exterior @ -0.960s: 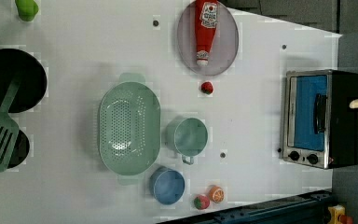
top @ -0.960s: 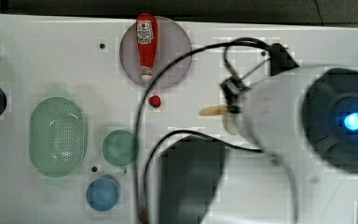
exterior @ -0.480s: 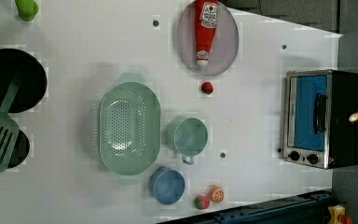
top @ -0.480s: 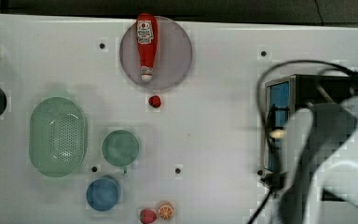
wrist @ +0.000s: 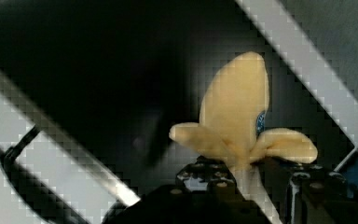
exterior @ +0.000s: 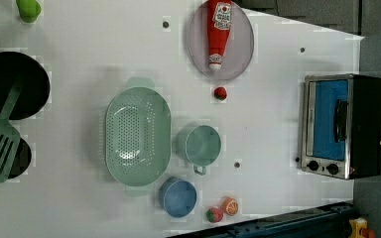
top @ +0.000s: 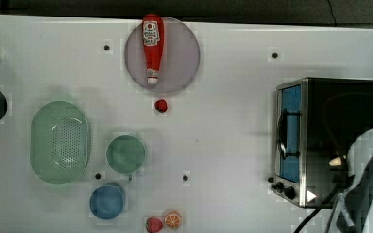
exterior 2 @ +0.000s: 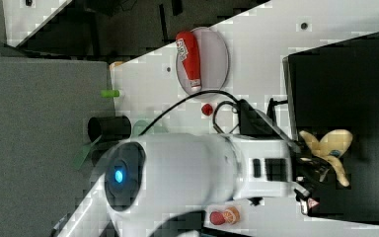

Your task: Pick banana from table and place on oven.

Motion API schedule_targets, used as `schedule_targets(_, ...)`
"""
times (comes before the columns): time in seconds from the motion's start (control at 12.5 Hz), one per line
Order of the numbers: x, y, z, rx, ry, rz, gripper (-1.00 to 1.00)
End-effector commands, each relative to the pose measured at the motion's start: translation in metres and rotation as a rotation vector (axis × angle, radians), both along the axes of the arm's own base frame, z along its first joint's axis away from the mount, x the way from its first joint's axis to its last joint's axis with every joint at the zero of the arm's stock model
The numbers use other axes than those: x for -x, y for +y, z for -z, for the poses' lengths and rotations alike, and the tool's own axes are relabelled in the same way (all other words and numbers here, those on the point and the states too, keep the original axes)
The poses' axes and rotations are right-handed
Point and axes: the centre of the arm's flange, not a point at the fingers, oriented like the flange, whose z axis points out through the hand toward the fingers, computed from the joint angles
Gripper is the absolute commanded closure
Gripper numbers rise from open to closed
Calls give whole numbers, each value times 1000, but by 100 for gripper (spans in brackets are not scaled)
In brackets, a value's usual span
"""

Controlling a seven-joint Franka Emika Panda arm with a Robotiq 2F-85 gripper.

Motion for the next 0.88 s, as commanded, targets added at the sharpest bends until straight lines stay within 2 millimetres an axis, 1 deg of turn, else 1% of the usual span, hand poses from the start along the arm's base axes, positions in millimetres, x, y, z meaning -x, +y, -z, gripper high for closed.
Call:
schedule_targets(0.08,-22,9,-7,7,-40,-157,2)
schedule_targets(0.32,-23,13,1,-12,-36,-157,-66)
schedule_targets(0.4,-23,13,1,-13,-36,-158,-89)
schedule_targets(0.48,-24,14,-3,-10,-42,-160,-100)
schedule_targets(0.56,-28,18,-11,-5,-56,-171,-100)
schedule_targets(0.64,-33,27,-24,-9,-69,-187,-100)
schedule_targets(0.72,-40,43,-37,-25,-79,-193,-100)
schedule_targets(0.8,-47,63,-52,-44,-91,-182,-100)
schedule_targets(0.88,-56,90,-69,-66,-102,-188,-100)
